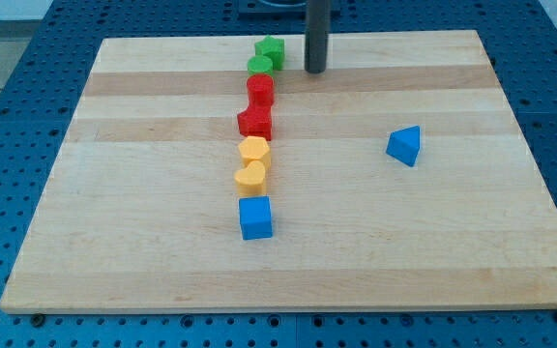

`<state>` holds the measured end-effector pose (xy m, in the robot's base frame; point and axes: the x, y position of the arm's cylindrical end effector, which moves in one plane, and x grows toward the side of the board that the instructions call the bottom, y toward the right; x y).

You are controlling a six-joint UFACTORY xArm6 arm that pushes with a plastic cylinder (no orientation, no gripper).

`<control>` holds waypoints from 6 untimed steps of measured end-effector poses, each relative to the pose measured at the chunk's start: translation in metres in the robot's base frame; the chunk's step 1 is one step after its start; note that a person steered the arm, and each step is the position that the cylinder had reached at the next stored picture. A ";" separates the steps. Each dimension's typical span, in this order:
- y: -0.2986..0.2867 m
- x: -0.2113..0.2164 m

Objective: Put the green circle to the top side of the green star

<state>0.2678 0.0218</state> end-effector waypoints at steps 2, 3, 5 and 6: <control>-0.037 -0.011; -0.020 -0.013; 0.078 0.027; 0.093 0.099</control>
